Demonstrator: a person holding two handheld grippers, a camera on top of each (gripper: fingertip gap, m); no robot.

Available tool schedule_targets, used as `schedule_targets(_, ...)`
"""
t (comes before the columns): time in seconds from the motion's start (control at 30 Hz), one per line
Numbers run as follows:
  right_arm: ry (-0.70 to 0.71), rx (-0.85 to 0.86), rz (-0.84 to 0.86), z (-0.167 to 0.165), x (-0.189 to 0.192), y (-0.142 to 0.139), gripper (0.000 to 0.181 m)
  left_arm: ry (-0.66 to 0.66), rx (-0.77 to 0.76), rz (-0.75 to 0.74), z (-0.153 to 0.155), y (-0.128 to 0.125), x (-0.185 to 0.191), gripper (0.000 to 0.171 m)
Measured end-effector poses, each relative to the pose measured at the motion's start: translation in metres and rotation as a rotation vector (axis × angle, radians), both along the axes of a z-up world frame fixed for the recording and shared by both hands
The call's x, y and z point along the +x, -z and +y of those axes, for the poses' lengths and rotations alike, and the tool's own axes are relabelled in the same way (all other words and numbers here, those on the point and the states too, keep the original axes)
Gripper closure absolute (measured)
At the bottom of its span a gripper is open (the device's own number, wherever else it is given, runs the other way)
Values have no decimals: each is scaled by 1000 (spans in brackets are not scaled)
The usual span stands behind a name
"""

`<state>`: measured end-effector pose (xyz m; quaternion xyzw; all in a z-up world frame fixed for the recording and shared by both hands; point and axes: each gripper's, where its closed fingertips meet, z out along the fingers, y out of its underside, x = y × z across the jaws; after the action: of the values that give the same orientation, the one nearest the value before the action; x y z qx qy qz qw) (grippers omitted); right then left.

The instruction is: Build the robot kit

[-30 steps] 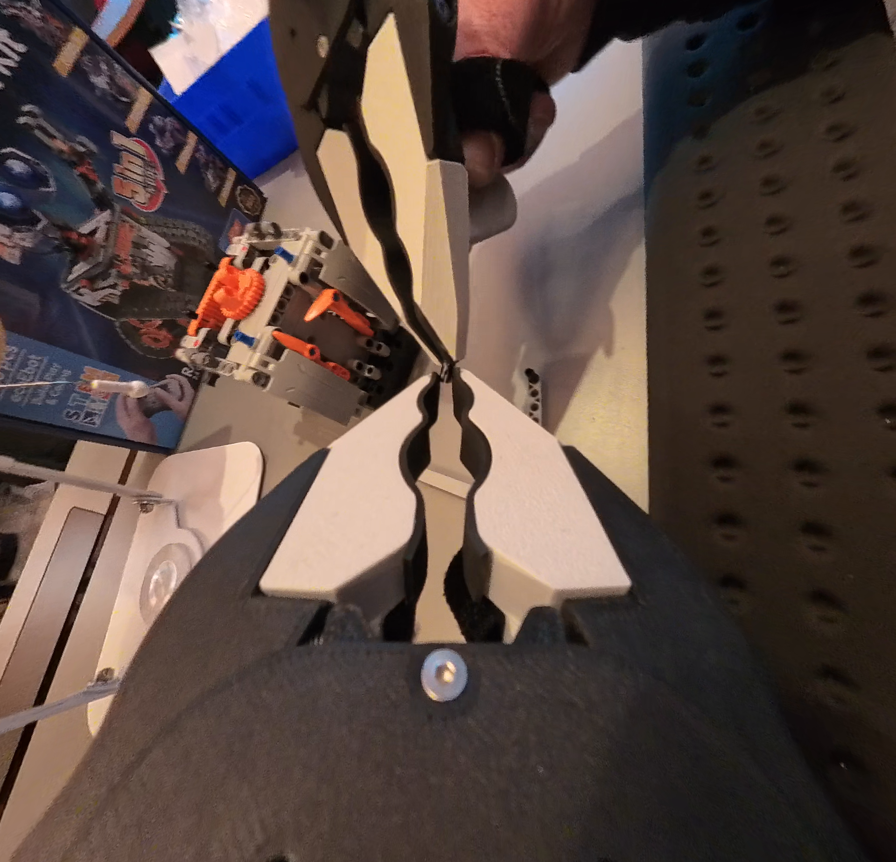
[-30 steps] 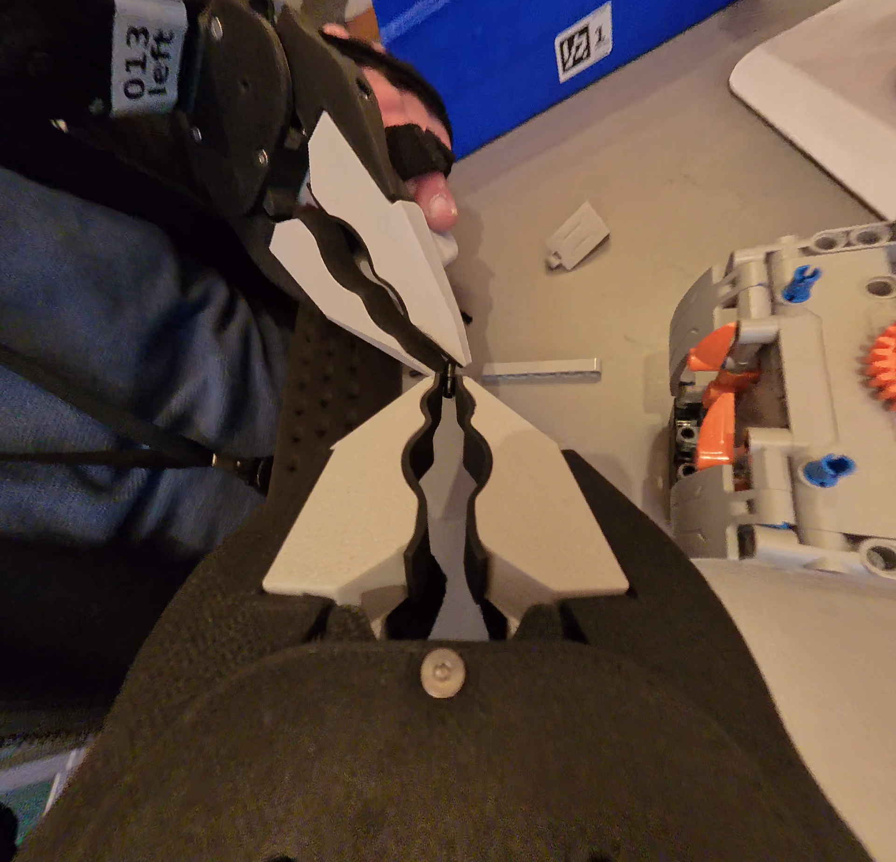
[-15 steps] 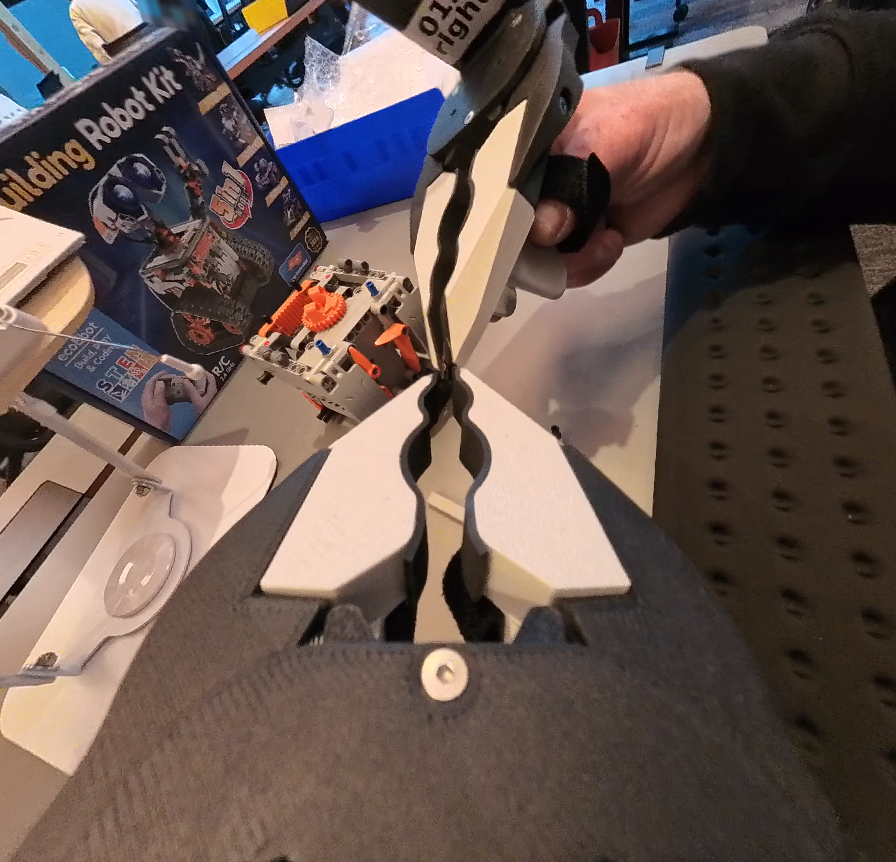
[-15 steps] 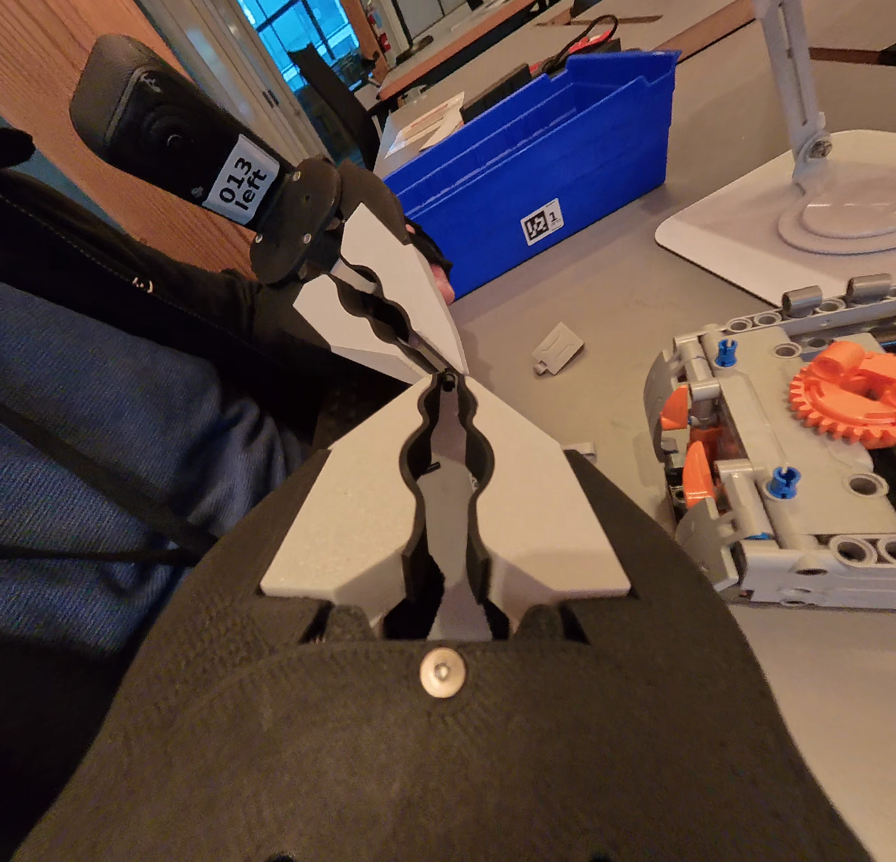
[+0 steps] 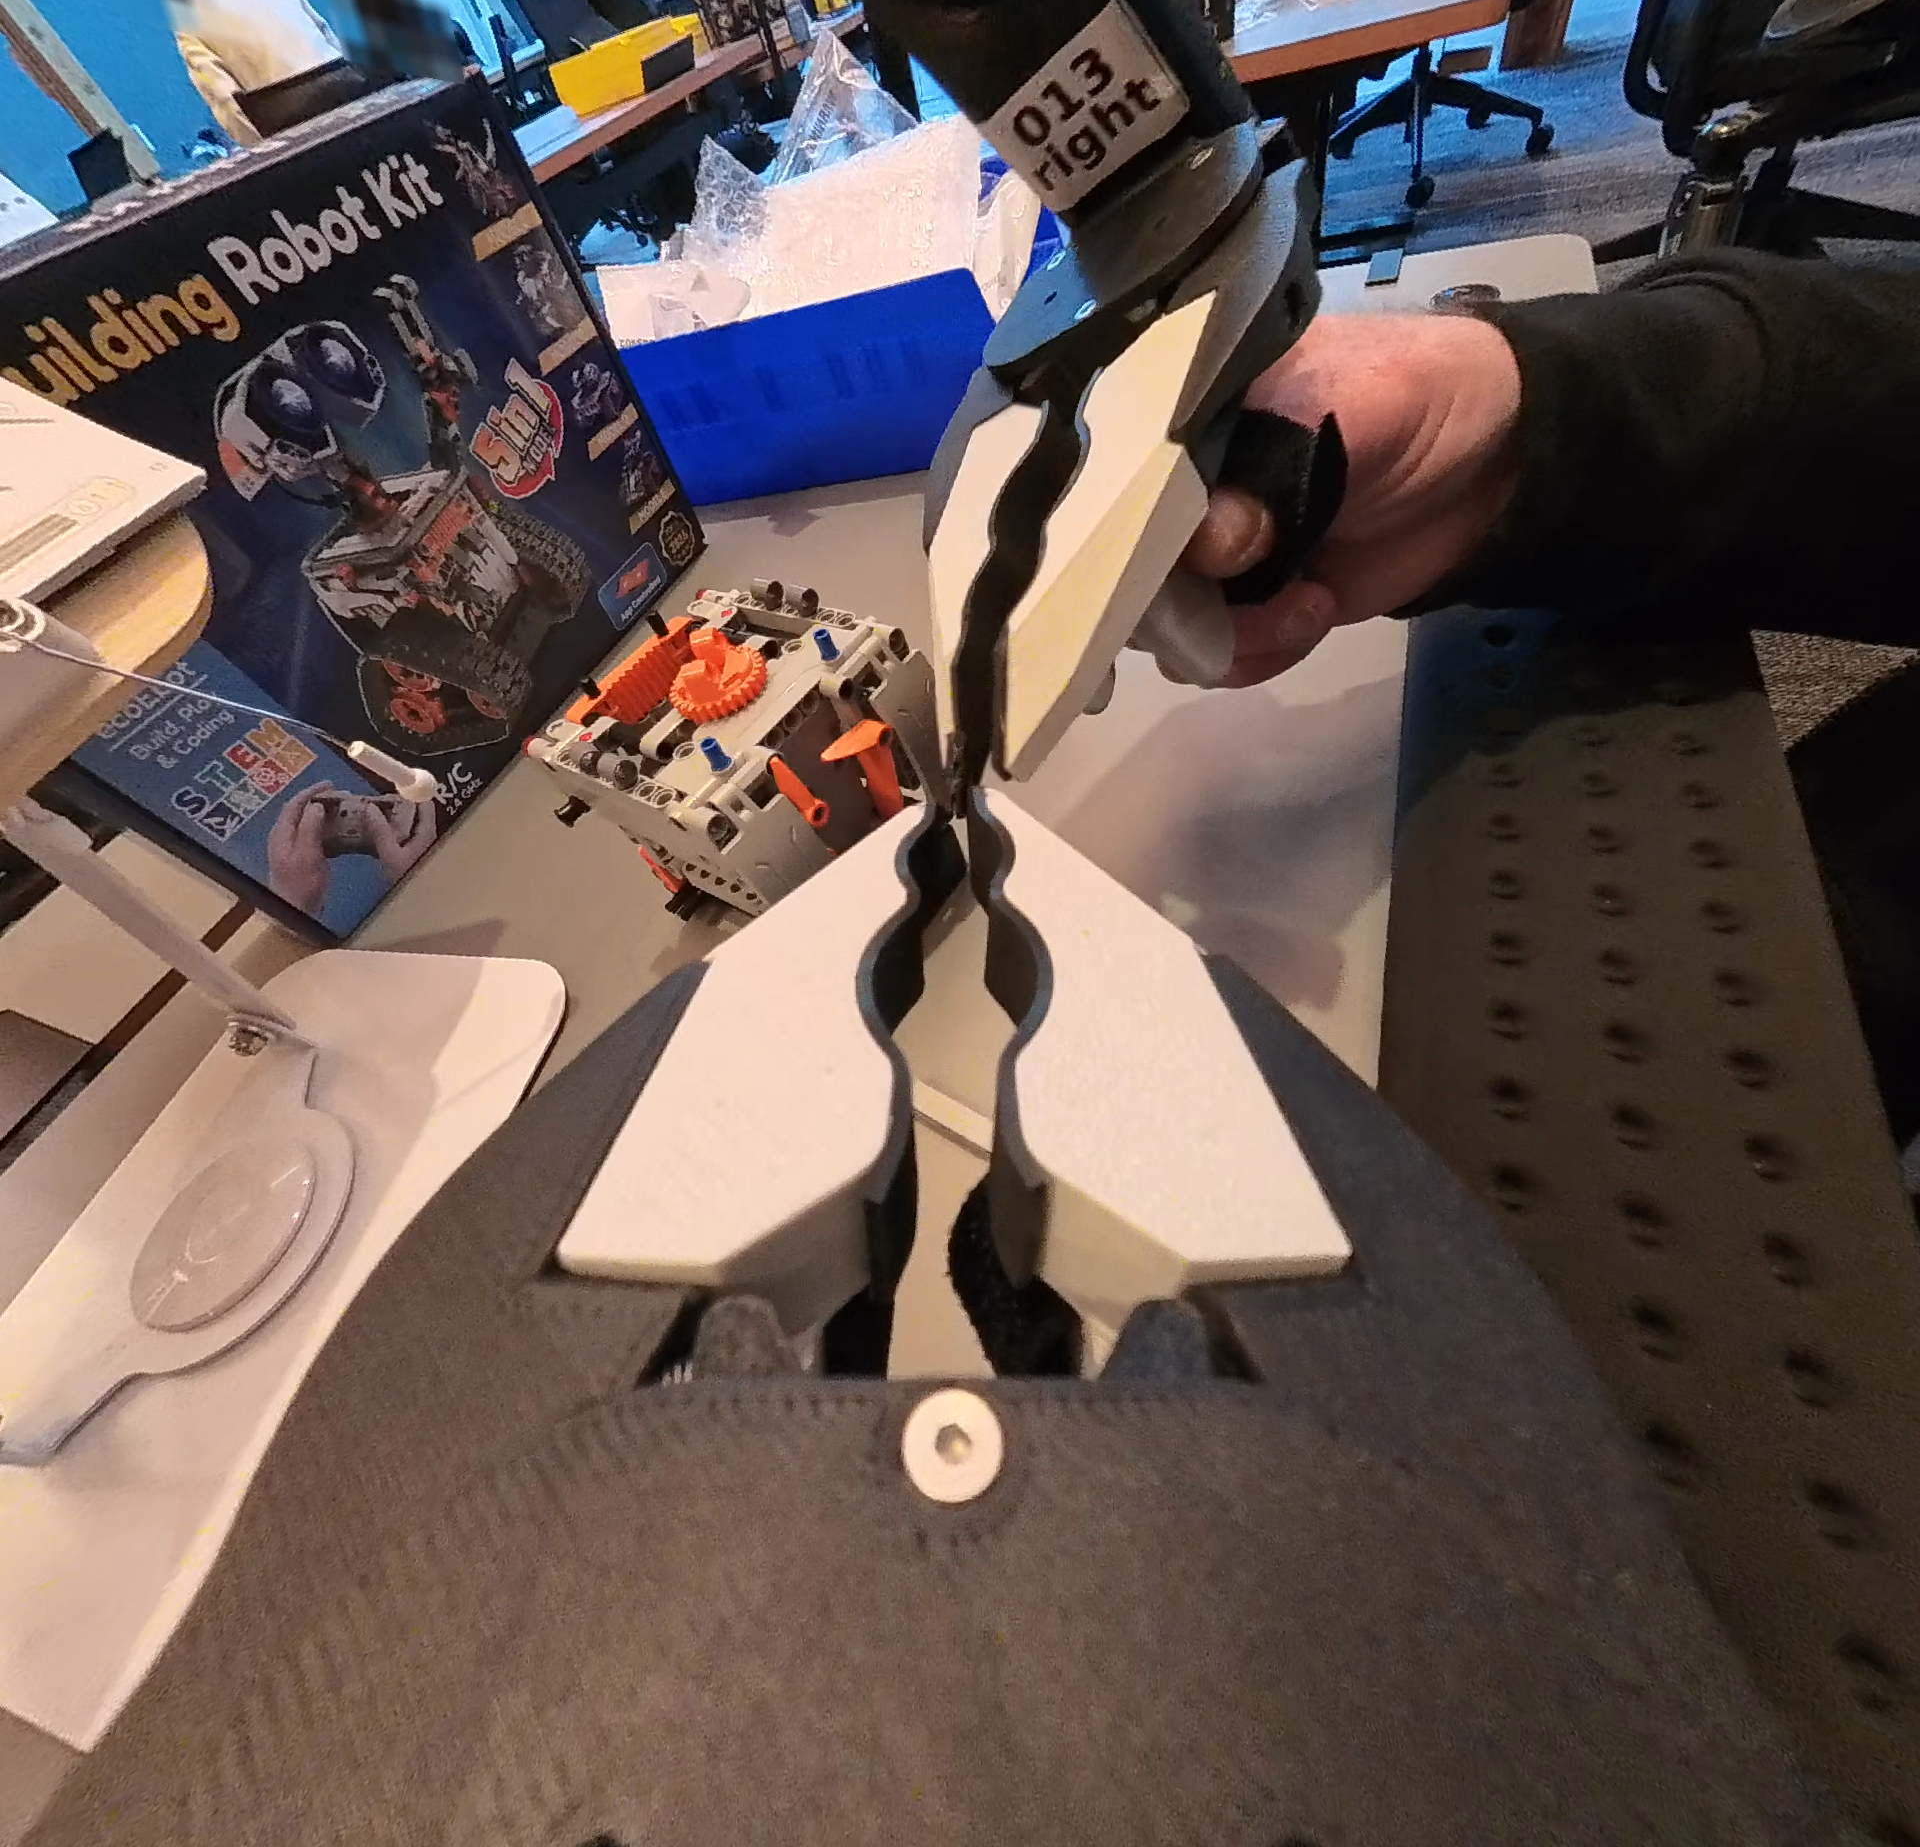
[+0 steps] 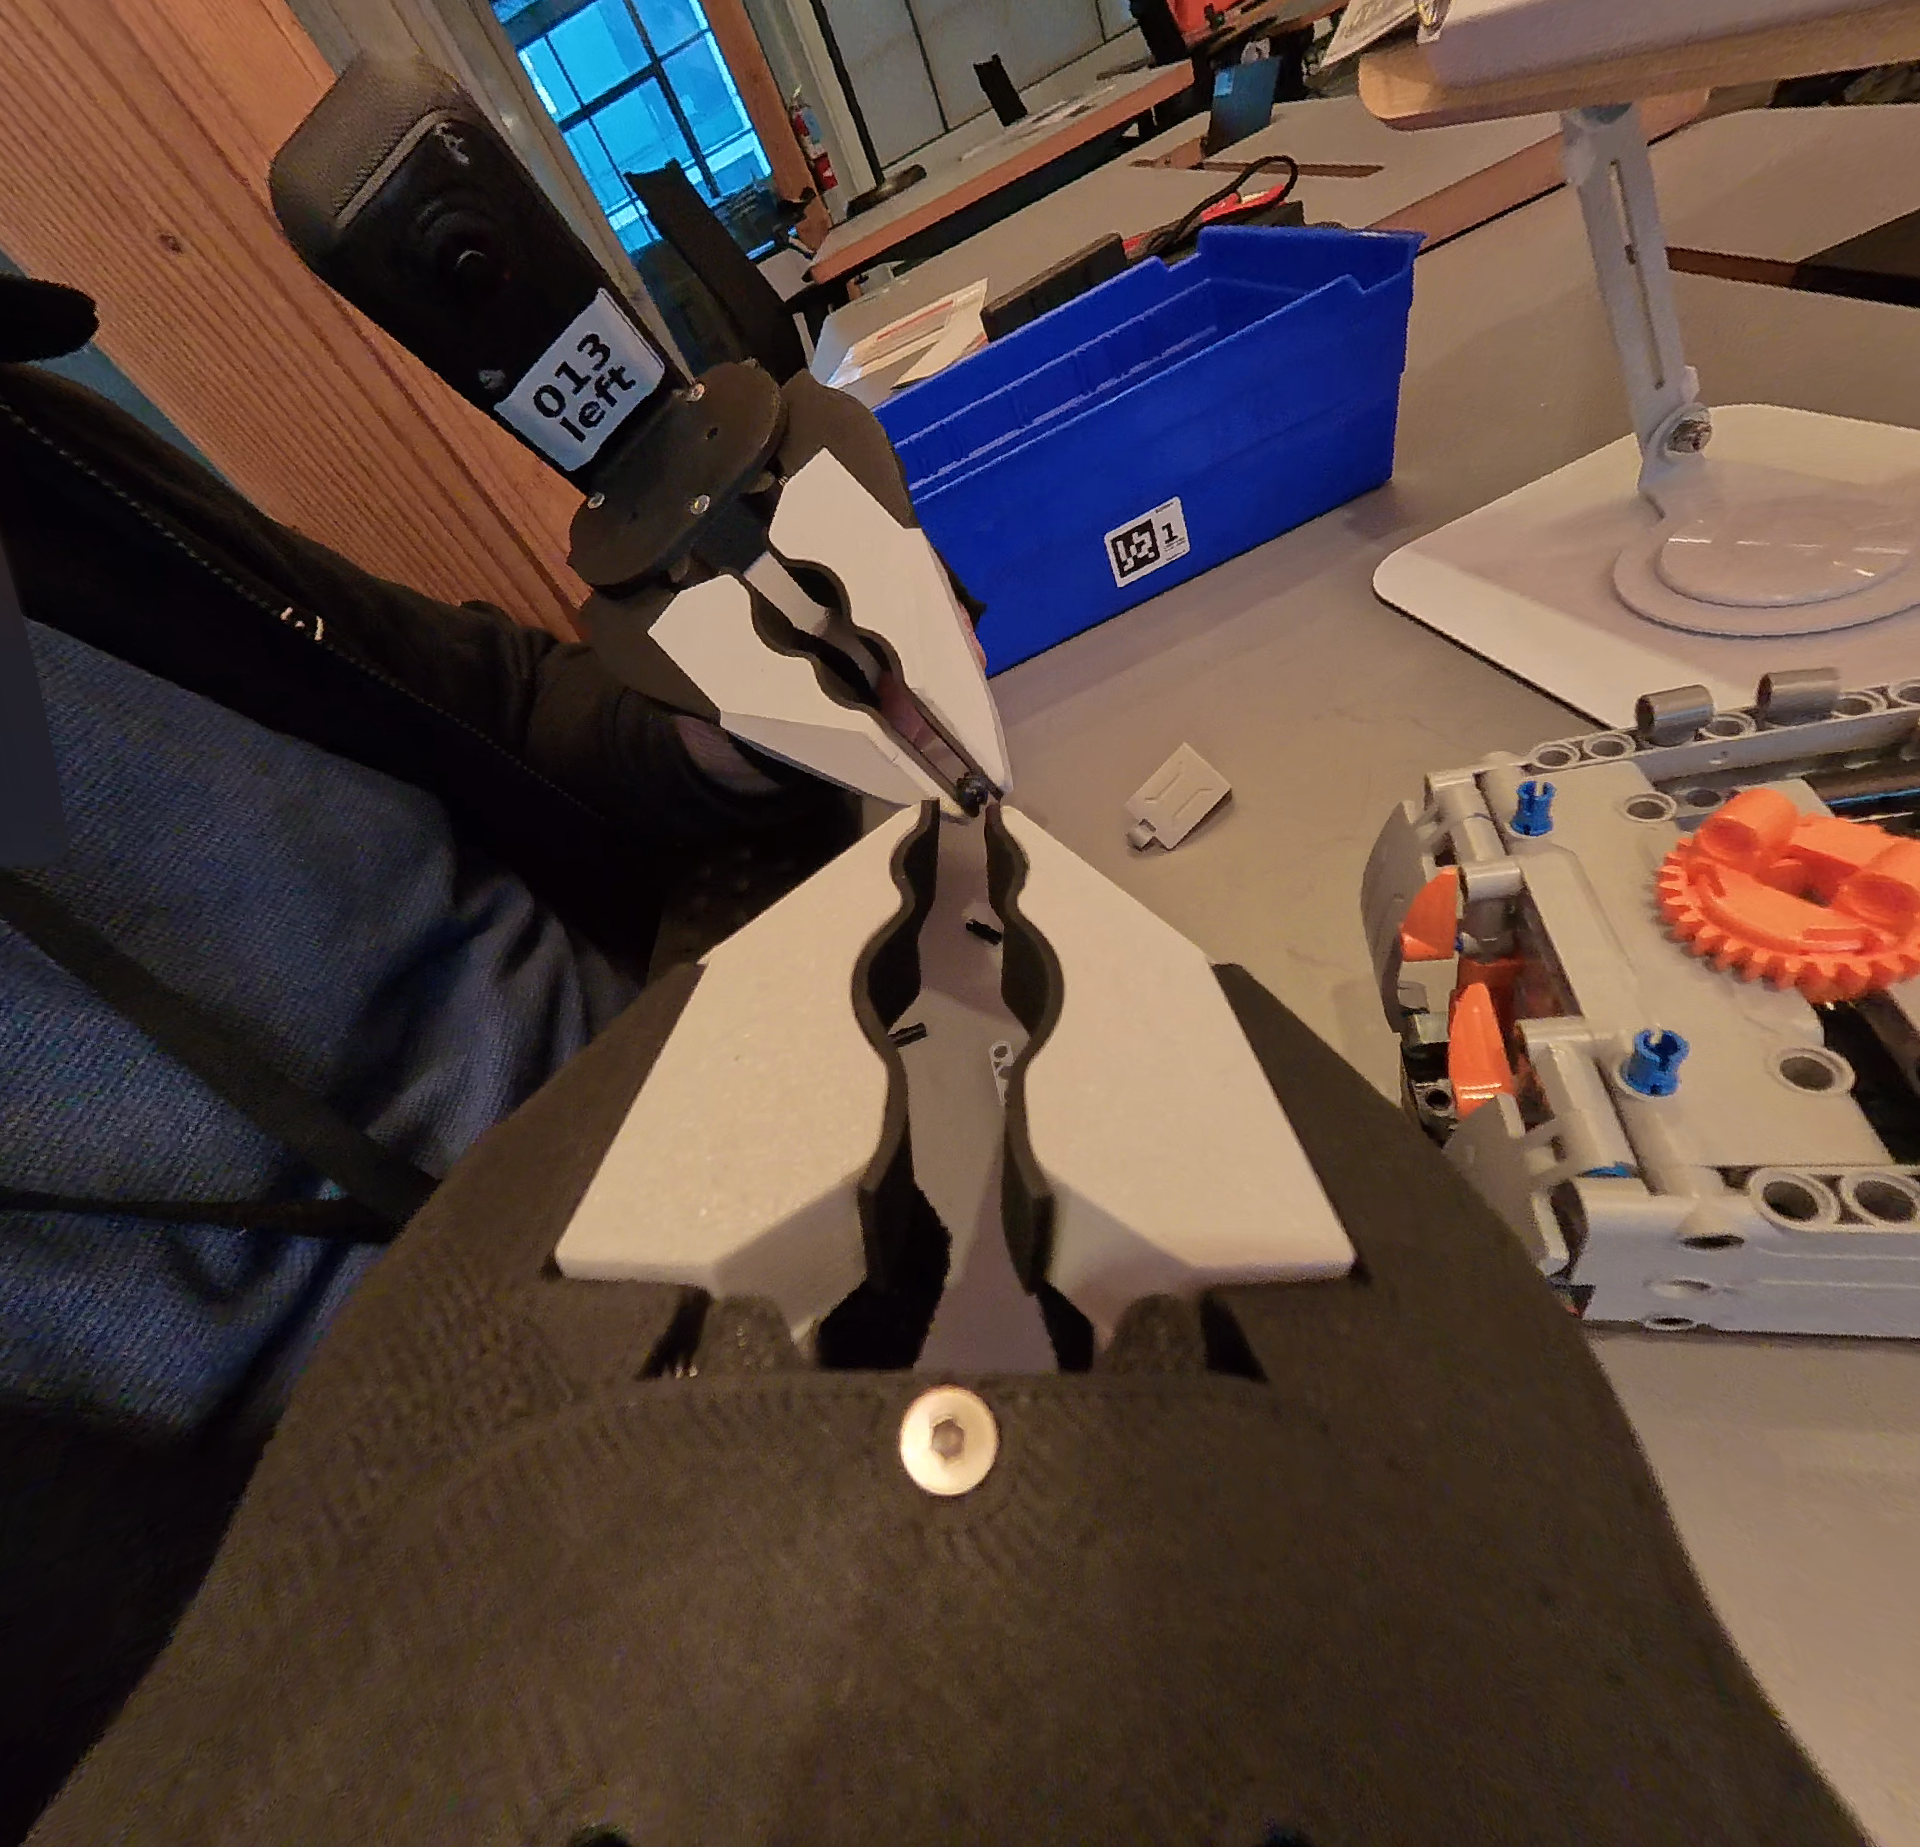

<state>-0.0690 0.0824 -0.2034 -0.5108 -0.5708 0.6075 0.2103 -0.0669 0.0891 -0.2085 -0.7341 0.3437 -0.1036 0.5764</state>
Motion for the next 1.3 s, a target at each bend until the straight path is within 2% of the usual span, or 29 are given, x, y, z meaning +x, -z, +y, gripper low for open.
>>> schedule_targets(0.37,9,-36,-5,3,-1,1,173,-5,1,49,1,5,2,170)
schedule_targets(0.6,23,6,-38,5,-1,9,180,-1,-27,82,3,14,4,170)
schedule_targets(0.7,40,115,-84,7,3,18,179,67,-145,90,-4,33,6,159)
schedule_targets(0.73,43,161,-103,8,6,22,179,84,-201,103,-7,42,6,152)
schedule_targets(0.83,21,328,-188,5,17,40,180,163,-386,138,-23,75,8,145)
schedule_targets(1.03,-90,600,-345,-12,27,80,180,200,-542,281,-38,122,12,149)
schedule_targets(1.2,-149,729,-422,-17,28,102,180,184,-558,247,-34,123,12,165)
schedule_targets(1.3,-167,787,-459,-17,28,111,180,181,-545,266,-33,123,12,166)
